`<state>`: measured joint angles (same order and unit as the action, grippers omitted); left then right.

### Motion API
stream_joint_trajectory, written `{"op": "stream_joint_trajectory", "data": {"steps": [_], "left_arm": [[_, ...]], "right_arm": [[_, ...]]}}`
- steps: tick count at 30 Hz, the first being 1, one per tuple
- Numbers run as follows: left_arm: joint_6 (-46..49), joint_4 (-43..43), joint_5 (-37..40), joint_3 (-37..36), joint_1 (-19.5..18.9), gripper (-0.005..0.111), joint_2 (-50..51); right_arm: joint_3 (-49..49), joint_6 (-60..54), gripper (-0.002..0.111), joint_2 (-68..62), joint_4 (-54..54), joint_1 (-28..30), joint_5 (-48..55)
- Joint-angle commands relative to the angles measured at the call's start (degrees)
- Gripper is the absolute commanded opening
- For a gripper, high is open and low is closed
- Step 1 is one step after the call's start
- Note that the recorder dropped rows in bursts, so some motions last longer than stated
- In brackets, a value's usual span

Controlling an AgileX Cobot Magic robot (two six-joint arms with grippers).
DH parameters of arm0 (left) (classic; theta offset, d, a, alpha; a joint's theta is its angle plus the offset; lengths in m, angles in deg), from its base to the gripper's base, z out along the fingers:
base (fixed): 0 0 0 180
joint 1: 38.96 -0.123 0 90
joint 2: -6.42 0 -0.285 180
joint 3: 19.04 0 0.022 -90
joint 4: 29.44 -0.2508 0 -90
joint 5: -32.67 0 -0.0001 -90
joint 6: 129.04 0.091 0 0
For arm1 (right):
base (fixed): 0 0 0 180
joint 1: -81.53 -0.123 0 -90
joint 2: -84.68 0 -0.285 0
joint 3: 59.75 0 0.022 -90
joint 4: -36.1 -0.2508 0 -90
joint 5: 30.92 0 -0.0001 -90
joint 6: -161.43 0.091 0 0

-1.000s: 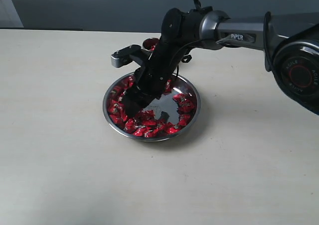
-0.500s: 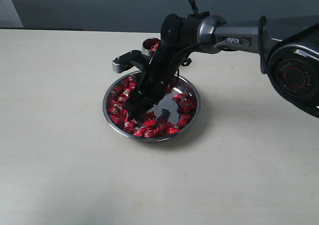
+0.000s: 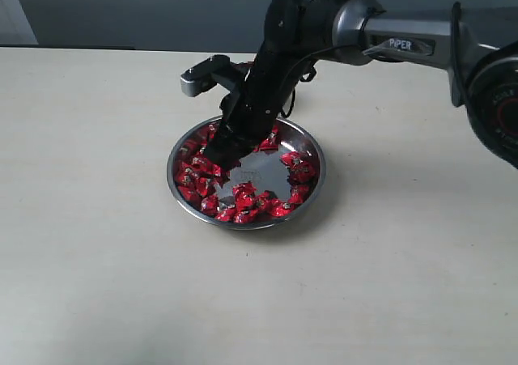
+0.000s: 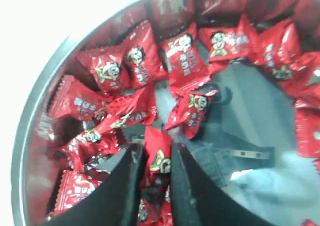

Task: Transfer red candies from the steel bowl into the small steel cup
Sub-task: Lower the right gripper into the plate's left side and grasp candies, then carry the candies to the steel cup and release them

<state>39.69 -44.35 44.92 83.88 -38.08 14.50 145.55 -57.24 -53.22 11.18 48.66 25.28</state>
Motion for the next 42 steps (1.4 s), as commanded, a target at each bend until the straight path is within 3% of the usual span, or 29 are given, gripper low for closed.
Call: {"op": "stream_joint_trajectory", "data": {"steps": [1, 9, 14, 24, 42], "left_arm": [[-0.21, 0.23, -0.33, -0.14, 0.37, 0.000, -0.30], [-0.21, 0.23, -0.33, -0.14, 0.37, 0.000, -0.30], [-0.21, 0.23, -0.33, -0.14, 0.37, 0.000, -0.30], [-0.21, 0.23, -0.33, -0.14, 0.37, 0.000, -0.30], [-0.21, 0.23, -0.33, -0.14, 0.37, 0.000, -0.30]], "right_arm": [[0.10, -0.21, -0.001, 3.39, 5.03, 0.22, -4.65], [0.10, 10.45, -0.001, 4.58, 19.61, 0.43, -25.47], [0.10, 14.05, -0.001, 4.58, 20.05, 1.79, -33.16], [0.10, 14.81, -0.001, 4.58, 13.48, 6.24, -36.55], [0.10, 14.81, -0.001, -0.45, 11.25, 6.36, -41.50]]}}
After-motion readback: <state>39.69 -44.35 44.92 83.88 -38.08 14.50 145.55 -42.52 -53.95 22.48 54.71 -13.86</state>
